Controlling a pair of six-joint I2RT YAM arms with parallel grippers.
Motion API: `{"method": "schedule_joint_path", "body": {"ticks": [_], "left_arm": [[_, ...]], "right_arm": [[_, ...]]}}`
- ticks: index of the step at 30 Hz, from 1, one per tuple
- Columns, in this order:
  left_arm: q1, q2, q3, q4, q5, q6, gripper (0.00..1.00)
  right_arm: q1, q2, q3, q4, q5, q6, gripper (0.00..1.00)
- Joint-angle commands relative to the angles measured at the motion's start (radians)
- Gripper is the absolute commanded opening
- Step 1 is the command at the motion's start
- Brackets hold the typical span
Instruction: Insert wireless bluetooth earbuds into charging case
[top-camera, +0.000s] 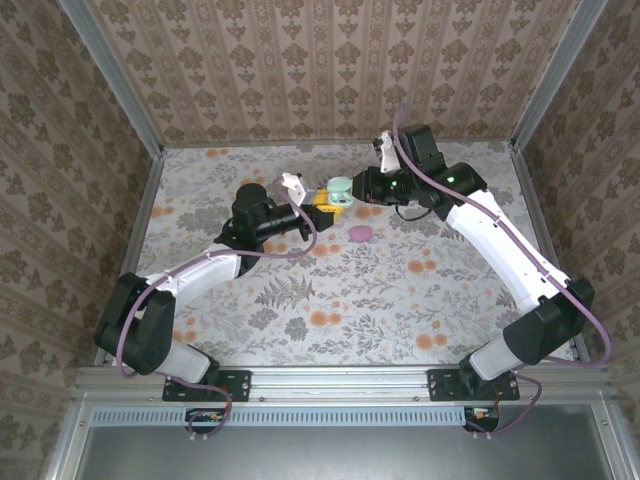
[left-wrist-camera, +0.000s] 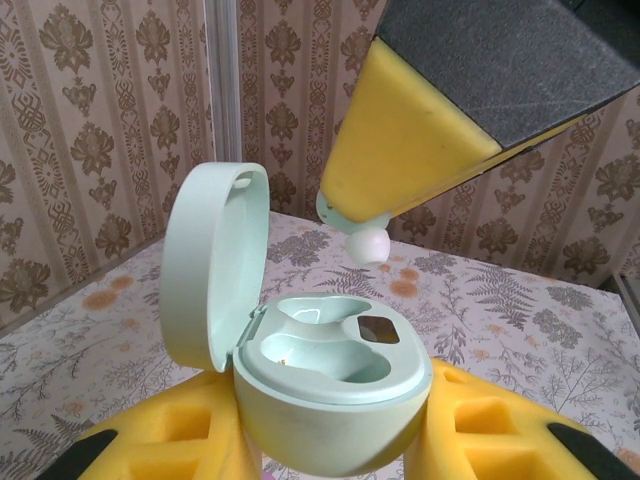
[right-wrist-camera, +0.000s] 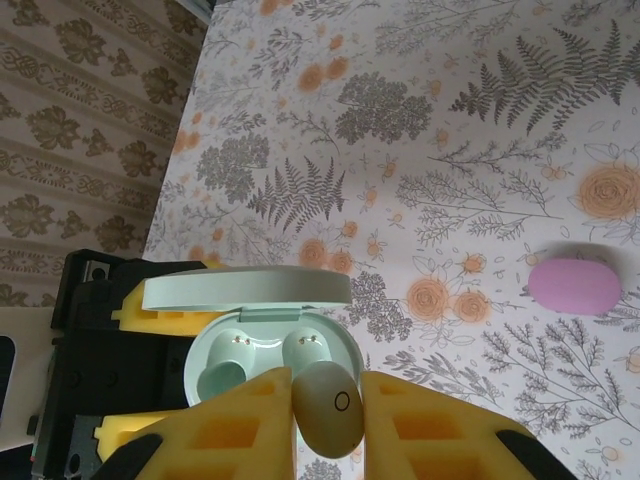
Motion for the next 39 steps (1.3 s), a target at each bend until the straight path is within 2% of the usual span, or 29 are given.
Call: {"method": "schedule_joint_path", "body": {"ticks": [1, 19, 31, 39], "left_arm": [[-0.008, -0.002, 0.035, -0.001, 0.028, 0.014, 0.31], [-0.009, -0.009, 0.035, 0.002, 0.020, 0.013, 0.30], [-0.009, -0.011, 0.033, 0.005, 0.017, 0.012, 0.30], [-0.009, -0.010, 0.034, 0.009, 0.018, 0.011, 0.30]], "right_arm": [[0.009, 0.016, 0.033, 0.015, -0.015, 0.015, 0.22], [0.020, 0.052, 0.032, 0.002, -0.013, -0.017, 0.22], [0.022, 0.043, 0.032, 0.003, -0.045, -0.030, 0.34], [0.022, 0.025, 0.018, 0.021, -0.060, -0.030, 0.35]]}}
